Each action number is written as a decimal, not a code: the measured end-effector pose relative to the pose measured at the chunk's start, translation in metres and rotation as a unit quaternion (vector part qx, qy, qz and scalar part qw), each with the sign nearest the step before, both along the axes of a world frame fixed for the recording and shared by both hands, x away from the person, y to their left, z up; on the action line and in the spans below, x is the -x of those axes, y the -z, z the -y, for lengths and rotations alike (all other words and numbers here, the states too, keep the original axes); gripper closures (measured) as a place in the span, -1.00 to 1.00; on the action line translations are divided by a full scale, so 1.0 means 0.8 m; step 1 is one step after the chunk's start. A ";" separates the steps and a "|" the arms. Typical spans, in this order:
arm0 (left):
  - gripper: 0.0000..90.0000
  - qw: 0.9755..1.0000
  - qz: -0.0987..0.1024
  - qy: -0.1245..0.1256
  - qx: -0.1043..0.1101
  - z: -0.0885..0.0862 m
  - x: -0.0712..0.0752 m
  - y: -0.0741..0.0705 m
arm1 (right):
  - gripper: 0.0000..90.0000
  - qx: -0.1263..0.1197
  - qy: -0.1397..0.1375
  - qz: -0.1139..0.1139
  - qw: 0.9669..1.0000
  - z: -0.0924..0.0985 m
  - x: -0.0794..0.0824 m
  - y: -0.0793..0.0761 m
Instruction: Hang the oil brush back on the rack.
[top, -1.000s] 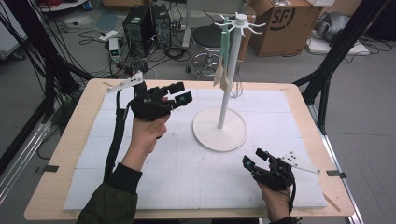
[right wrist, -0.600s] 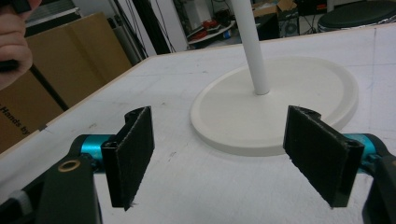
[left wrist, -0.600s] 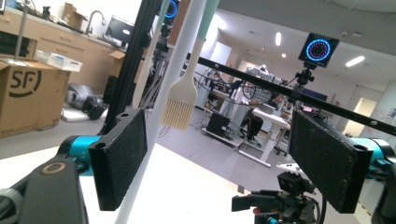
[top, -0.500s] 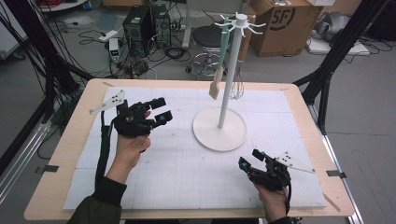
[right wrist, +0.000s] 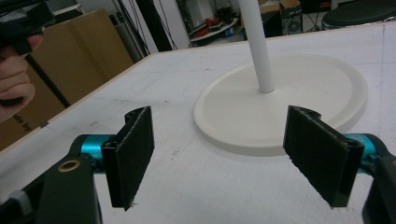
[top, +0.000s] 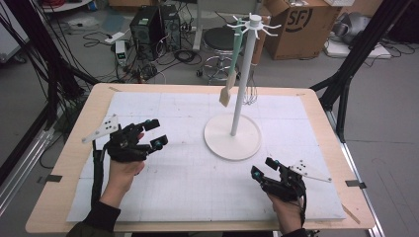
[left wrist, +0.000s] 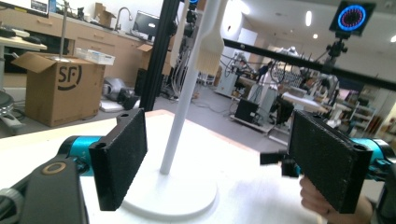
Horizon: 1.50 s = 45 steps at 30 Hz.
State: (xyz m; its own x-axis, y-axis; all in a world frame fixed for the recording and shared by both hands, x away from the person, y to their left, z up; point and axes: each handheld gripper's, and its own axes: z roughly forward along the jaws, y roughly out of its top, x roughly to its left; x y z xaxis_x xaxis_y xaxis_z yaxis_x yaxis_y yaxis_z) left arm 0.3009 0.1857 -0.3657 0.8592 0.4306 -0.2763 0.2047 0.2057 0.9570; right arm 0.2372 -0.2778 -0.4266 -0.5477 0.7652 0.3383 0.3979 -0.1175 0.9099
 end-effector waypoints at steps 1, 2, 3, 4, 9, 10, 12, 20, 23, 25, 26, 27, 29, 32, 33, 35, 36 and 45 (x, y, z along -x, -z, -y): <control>-0.54 1.000 0.000 -0.001 -0.008 -0.001 0.002 0.002 | -0.46 -0.001 0.000 0.001 1.000 0.000 0.000 0.000; -0.54 1.000 0.000 -0.001 -0.012 -0.001 0.004 0.004 | -0.46 0.000 0.000 0.001 1.000 0.000 0.000 0.000; -0.54 1.000 0.000 -0.003 -0.013 -0.002 0.006 0.007 | -0.47 0.000 0.000 0.001 1.000 0.000 0.000 0.000; -0.54 1.000 0.000 -0.004 -0.012 -0.004 0.007 0.009 | -0.47 0.000 0.001 0.002 1.000 -0.001 0.000 0.000; -0.54 1.000 -0.001 -0.012 -0.009 -0.009 0.017 0.023 | -0.48 0.000 0.000 0.001 1.000 -0.003 0.001 0.000; -0.54 1.000 -0.002 -0.012 -0.011 -0.010 0.018 0.025 | -0.48 0.003 0.000 0.003 1.000 -0.003 0.001 0.000; -0.54 1.000 -0.009 -0.011 -0.016 -0.012 0.021 0.031 | -0.48 0.003 -0.003 0.001 1.000 -0.004 0.001 0.000; -0.55 0.999 -0.016 -0.004 -0.048 -0.014 0.036 0.047 | -0.53 0.010 -0.004 0.002 1.000 -0.006 0.002 0.000; -0.56 0.998 -0.016 -0.014 -0.058 -0.016 0.042 0.053 | -0.54 0.020 -0.005 0.008 1.000 -0.009 0.003 -0.001; -0.56 0.998 -0.017 -0.023 -0.061 -0.019 0.046 0.058 | -0.58 0.026 -0.009 0.011 1.000 -0.011 0.003 -0.001; -0.57 0.997 -0.020 -0.029 -0.069 -0.021 0.047 0.061 | -0.58 0.026 -0.010 0.010 1.000 -0.012 0.003 -0.001; -0.58 0.997 -0.023 -0.037 -0.069 -0.023 0.049 0.063 | -0.58 0.028 -0.010 0.011 0.999 -0.012 0.004 -0.001; -0.59 0.996 -0.024 -0.043 -0.070 -0.027 0.053 0.067 | -0.59 0.031 -0.011 0.014 0.999 -0.013 0.004 -0.002; -0.59 0.995 -0.021 -0.057 -0.074 -0.033 0.062 0.069 | -0.60 0.033 -0.012 0.015 0.999 -0.014 0.004 -0.002; -0.58 0.995 -0.019 -0.061 -0.071 -0.035 0.066 0.070 | -0.60 0.035 -0.012 0.015 0.999 -0.014 0.003 -0.002; -0.58 0.995 -0.018 -0.068 -0.065 -0.040 0.072 0.074 | -0.60 0.038 -0.011 0.015 0.999 -0.014 0.003 -0.001; -0.58 0.995 -0.019 -0.074 -0.065 -0.043 0.074 0.074 | -0.60 0.037 -0.011 0.014 0.999 -0.014 0.003 -0.001; -0.58 0.993 -0.018 -0.096 -0.061 -0.054 0.083 0.077 | -0.62 0.040 -0.019 0.012 0.999 -0.017 -0.001 -0.001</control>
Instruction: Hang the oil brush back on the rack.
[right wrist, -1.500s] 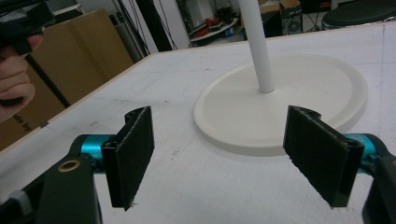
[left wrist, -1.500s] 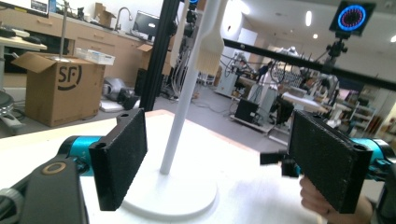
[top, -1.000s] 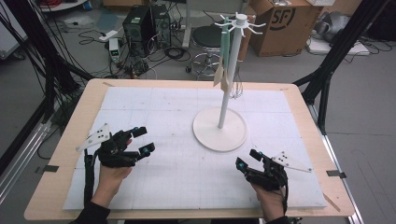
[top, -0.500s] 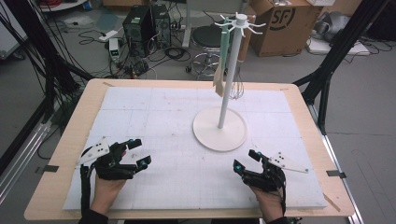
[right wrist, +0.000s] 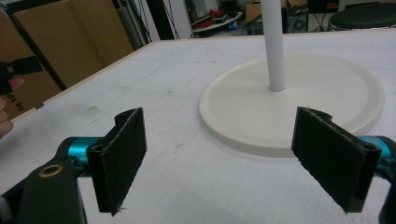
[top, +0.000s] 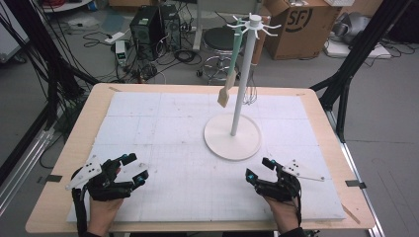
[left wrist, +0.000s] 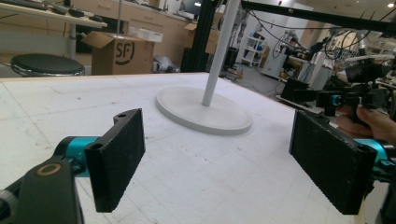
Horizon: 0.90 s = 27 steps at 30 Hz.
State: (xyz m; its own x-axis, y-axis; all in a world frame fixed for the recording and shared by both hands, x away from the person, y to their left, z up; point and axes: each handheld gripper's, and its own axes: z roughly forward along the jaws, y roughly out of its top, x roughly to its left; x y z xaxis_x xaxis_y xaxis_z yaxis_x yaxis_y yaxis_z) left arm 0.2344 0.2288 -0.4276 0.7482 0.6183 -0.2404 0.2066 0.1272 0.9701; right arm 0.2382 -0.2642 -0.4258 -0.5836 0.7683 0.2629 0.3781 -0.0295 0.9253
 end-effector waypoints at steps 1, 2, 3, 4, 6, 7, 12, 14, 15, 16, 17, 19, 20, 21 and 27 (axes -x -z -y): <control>-0.59 1.000 -0.001 0.000 0.000 0.000 0.000 0.000 | -0.62 0.002 -0.002 -0.001 1.000 -0.001 0.000 0.000; -0.59 1.000 0.000 -0.001 -0.004 0.000 -0.001 0.001 | -0.63 0.004 -0.002 -0.001 1.000 -0.001 0.000 0.001; -0.59 1.000 0.000 -0.003 -0.009 0.001 -0.001 0.001 | -0.63 0.005 -0.001 -0.001 1.000 -0.002 0.000 0.001; -0.59 1.000 0.001 -0.005 -0.018 0.002 -0.002 0.002 | -0.63 0.007 -0.001 -0.001 1.000 -0.002 -0.001 0.001; -0.59 1.000 -0.005 -0.001 -0.018 0.002 -0.003 0.004 | -0.63 0.010 -0.001 0.001 1.000 -0.002 -0.001 0.001; -0.59 1.000 -0.007 0.002 -0.016 0.002 -0.004 0.005 | -0.63 0.013 0.000 0.001 1.000 -0.002 -0.001 0.001; -0.59 0.999 -0.018 -0.001 -0.029 0.002 -0.007 0.011 | -0.64 0.022 -0.001 0.000 1.000 -0.002 -0.002 0.003; -0.59 0.999 -0.023 -0.007 -0.030 0.000 -0.009 0.014 | -0.64 0.021 0.000 0.000 1.000 -0.001 -0.002 0.002; -0.59 0.999 -0.025 -0.009 -0.031 -0.001 -0.010 0.015 | -0.64 0.021 0.000 0.000 1.000 -0.001 -0.002 0.002; -0.59 0.999 -0.028 -0.009 -0.030 -0.002 -0.010 0.016 | -0.64 0.021 0.000 -0.001 1.000 -0.001 -0.002 0.002; -0.59 0.999 -0.030 -0.010 -0.030 -0.003 -0.010 0.016 | -0.65 0.022 0.000 0.000 1.000 -0.002 -0.002 0.002; -0.59 0.999 -0.030 -0.013 -0.027 -0.004 -0.010 0.016 | -0.65 0.025 0.000 0.002 1.000 -0.002 -0.001 0.002; -0.59 0.999 -0.030 -0.013 -0.027 -0.005 -0.011 0.016 | -0.65 0.027 -0.001 0.004 1.000 -0.003 -0.001 0.002; -0.59 0.999 -0.031 -0.013 -0.027 -0.005 -0.011 0.016 | -0.65 0.027 0.001 0.003 1.000 -0.003 -0.001 0.002; -0.59 0.999 -0.031 -0.011 -0.028 -0.003 -0.011 0.017 | -0.65 0.039 0.002 0.008 0.999 -0.005 -0.001 0.002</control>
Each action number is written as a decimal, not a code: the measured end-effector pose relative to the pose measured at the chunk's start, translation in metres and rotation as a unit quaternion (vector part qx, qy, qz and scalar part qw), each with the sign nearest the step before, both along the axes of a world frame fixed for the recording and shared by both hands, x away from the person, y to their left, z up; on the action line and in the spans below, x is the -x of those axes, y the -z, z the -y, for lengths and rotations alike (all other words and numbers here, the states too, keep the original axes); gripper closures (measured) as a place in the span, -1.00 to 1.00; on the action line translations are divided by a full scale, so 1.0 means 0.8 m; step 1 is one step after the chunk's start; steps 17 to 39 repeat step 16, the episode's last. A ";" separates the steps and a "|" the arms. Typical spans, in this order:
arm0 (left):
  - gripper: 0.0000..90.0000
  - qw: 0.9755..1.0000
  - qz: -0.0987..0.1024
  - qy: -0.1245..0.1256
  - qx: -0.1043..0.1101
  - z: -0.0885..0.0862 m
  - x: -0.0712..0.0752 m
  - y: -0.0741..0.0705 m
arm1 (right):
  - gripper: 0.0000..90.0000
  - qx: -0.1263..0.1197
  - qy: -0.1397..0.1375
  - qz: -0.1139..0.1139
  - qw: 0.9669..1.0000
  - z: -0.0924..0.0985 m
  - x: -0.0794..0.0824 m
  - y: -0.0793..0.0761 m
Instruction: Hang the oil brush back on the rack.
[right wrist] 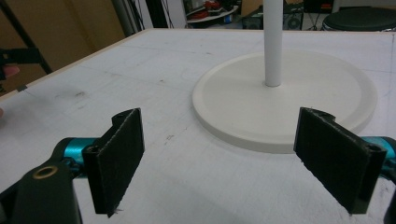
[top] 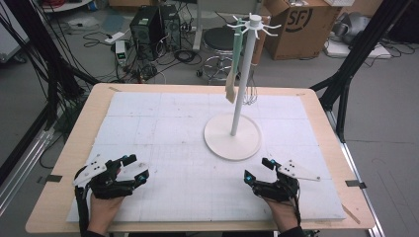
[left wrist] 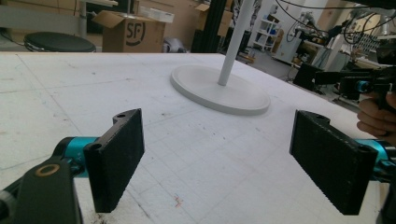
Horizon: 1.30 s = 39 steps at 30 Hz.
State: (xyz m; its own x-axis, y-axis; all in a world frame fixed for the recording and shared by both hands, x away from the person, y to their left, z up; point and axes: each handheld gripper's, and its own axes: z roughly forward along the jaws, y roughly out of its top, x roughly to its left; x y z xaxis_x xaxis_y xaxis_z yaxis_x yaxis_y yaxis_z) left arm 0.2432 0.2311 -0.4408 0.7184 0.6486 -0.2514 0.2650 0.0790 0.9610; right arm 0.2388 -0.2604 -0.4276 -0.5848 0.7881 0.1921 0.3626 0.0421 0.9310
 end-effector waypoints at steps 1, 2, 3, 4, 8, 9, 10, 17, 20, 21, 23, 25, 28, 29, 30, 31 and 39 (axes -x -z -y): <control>-0.59 1.000 0.000 0.001 0.001 0.000 0.000 0.000 | -0.65 0.001 0.002 0.001 1.000 0.000 0.000 0.000; -0.59 1.000 0.001 0.002 0.001 0.000 0.000 0.000 | -0.65 0.000 0.003 0.000 1.000 0.001 0.000 0.000; -0.59 1.000 0.001 0.003 0.002 0.000 0.001 0.000 | -0.65 -0.001 0.003 -0.001 1.000 0.001 0.000 0.000; -0.59 1.000 0.002 0.004 0.002 0.000 0.000 0.000 | -0.65 -0.002 0.004 -0.001 1.000 0.001 0.000 0.000; -0.59 1.000 0.003 0.012 0.009 0.000 0.001 -0.001 | -0.65 0.000 0.006 -0.001 1.000 0.002 -0.001 0.001; -0.59 1.000 0.003 0.013 0.008 0.000 0.001 -0.001 | -0.65 0.001 0.007 0.000 1.000 0.002 -0.001 0.001; -0.59 1.000 0.003 0.012 0.007 0.001 0.001 -0.001 | -0.65 0.001 0.007 -0.001 1.000 0.002 -0.001 0.001; -0.59 1.000 0.004 0.013 0.004 0.003 0.000 0.000 | -0.66 0.000 0.008 0.002 1.000 0.002 -0.001 0.000; -0.59 1.000 0.004 0.013 0.004 0.003 0.000 0.000 | -0.66 0.000 0.008 0.002 1.000 0.002 -0.001 0.000; -0.59 1.000 0.004 0.013 0.004 0.003 0.000 0.000 | -0.66 0.000 0.008 0.002 1.000 0.002 -0.001 0.000; -0.59 1.000 0.004 0.013 0.004 0.003 0.000 0.000 | -0.66 0.000 0.008 0.002 1.000 0.002 -0.001 0.000; -0.59 1.000 0.004 0.013 0.004 0.003 0.000 0.000 | -0.66 0.000 0.008 0.002 1.000 0.002 -0.001 0.000; -0.59 1.000 0.004 0.013 0.004 0.003 0.000 0.000 | -0.66 0.000 0.008 0.002 1.000 0.002 -0.001 0.000; -0.59 1.000 0.004 0.013 0.004 0.003 0.000 0.000 | -0.66 0.000 0.008 0.002 1.000 0.002 -0.001 0.000; -0.59 1.000 0.004 0.013 0.004 0.003 0.000 0.000 | -0.66 0.000 0.008 0.002 1.000 0.002 -0.001 0.000; -0.59 1.000 0.004 0.013 0.004 0.003 0.000 0.000 | -0.66 0.000 0.008 0.002 1.000 0.002 -0.001 0.000; -0.59 1.000 0.004 0.013 0.004 0.003 0.000 0.000 | -0.66 0.000 0.008 0.002 1.000 0.002 -0.001 0.000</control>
